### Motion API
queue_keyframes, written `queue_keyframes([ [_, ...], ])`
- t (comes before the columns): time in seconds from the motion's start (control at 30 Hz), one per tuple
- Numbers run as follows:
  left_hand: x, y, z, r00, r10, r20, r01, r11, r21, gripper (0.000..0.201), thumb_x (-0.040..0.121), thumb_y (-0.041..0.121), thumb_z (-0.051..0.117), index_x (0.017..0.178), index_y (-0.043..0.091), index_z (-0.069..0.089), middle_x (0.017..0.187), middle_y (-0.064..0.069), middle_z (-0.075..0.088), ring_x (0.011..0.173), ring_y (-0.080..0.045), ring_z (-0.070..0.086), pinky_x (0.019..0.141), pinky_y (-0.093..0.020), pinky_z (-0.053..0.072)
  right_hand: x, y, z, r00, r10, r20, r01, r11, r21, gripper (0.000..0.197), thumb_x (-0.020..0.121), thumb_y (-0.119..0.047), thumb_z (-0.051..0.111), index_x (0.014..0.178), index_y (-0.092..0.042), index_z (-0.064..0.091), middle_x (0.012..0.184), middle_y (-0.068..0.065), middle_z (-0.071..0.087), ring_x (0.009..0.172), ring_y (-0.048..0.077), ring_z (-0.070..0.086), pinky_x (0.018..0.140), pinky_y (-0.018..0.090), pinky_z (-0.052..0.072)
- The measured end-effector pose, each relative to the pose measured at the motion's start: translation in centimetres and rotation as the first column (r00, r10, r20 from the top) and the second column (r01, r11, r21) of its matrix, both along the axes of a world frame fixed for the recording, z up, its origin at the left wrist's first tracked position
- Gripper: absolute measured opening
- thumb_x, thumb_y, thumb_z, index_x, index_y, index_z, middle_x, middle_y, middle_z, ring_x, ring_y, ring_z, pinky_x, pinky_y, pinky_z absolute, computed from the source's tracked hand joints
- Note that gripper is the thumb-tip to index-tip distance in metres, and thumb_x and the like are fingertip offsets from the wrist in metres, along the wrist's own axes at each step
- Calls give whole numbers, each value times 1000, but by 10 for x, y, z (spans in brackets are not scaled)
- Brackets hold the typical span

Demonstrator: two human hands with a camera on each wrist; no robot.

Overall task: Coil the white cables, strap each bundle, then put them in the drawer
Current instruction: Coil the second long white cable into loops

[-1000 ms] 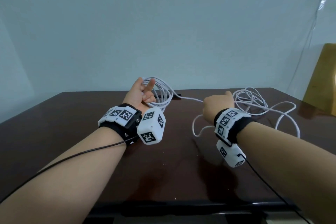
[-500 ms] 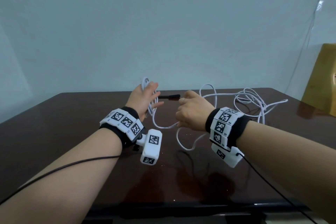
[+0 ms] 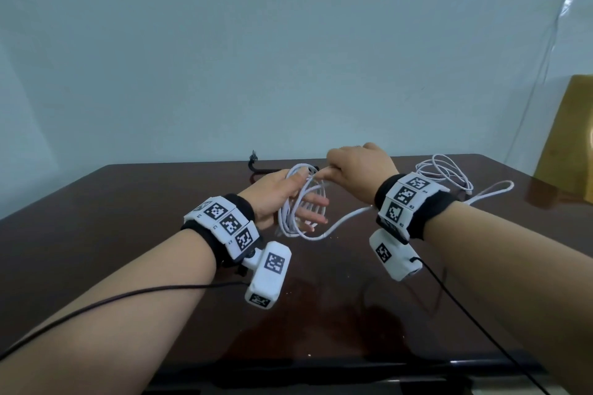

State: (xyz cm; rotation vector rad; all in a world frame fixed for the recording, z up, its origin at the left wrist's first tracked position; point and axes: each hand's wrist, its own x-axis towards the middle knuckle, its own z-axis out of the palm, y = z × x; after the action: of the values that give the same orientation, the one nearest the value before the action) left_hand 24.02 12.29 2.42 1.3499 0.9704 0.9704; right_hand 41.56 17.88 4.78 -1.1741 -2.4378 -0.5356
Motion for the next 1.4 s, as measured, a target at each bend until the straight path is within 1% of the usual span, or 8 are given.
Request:
queue_keyframes([
  [0.23, -2, 0, -4, 1000, 18, -6, -18, 1000, 11, 32, 98, 37, 42, 112, 9, 48, 52, -6, 49, 29, -8, 35, 44, -24, 49, 10, 4, -5, 998, -3, 70, -7, 990, 141, 71, 69, -82, 16, 81, -20, 50, 77, -7, 51, 71, 18, 47, 76, 31, 27],
  [0.4, -16, 7, -2, 990, 73, -120, -66, 996, 57, 30, 98, 35, 43, 103, 6, 51, 67, -18, 64, 34, -17, 51, 37, -22, 45, 15, 0, -13, 993, 78, 89, -94, 978, 189, 28, 77, -38, 53, 102, -26, 58, 87, -7, 62, 84, 20, 59, 83, 32, 33],
  [0.53, -15, 4, -7, 975, 80, -210, -60, 993, 98, 26, 97, 32, 46, 100, 7, 51, 58, -10, 59, 38, -17, 54, 39, -22, 47, 15, 1, -15, 984, 163, 65, -172, 972, 159, 43, 84, -61, 43, 108, -29, 59, 92, -8, 66, 91, 19, 61, 83, 30, 30],
  [0.63, -15, 6, -13, 977, 86, -195, -72, 994, 79, 29, 94, 32, 51, 103, 4, 51, 55, -9, 56, 37, -18, 53, 43, -25, 48, 16, 2, -18, 966, 256, -49, -250, 963, 102, 75, 66, -85, 28, 101, -30, 65, 85, -9, 68, 81, 16, 62, 76, 27, 27],
  [0.77, -16, 6, -15, 981, 109, -162, -101, 993, 60, 35, 96, 30, 50, 115, 1, 47, 58, -13, 62, 44, -23, 61, 44, -28, 52, 13, 5, -18, 940, 315, -131, -278, 930, 242, 66, 72, -81, 30, 78, -27, 69, 63, -10, 60, 60, 15, 57, 71, 26, 28],
  [0.93, -18, 2, -18, 994, 20, -108, -32, 994, -106, 37, 96, 38, 47, 115, 7, 49, 84, -22, 67, 72, -36, 67, 51, -32, 56, 17, 8, -15, 949, 137, -282, -59, 961, 269, 60, 80, -69, 39, 62, -18, 63, 55, -5, 60, 53, 20, 56, 70, 26, 28],
  [1.17, -17, -2, -20, 980, -14, -200, -4, 996, -89, 33, 100, 39, 37, 83, 11, 39, 84, -25, 69, 35, -16, 53, 30, -13, 28, 36, 15, -9, 849, -382, -366, 384, 921, -70, 50, 93, -56, 38, 71, -15, 58, 56, -3, 51, 58, 23, 49, 80, 34, 37],
  [1.4, 3, 6, -19, 995, 100, -10, -100, 994, -39, 28, 101, 34, 40, 113, 10, 45, 88, -18, 72, 57, -20, 68, 39, -18, 41, 18, 13, -7, 816, -504, -284, 476, 864, -163, 41, 96, -37, 33, 63, -16, 41, 60, -1, 46, 50, 17, 40, 62, 28, 32],
])
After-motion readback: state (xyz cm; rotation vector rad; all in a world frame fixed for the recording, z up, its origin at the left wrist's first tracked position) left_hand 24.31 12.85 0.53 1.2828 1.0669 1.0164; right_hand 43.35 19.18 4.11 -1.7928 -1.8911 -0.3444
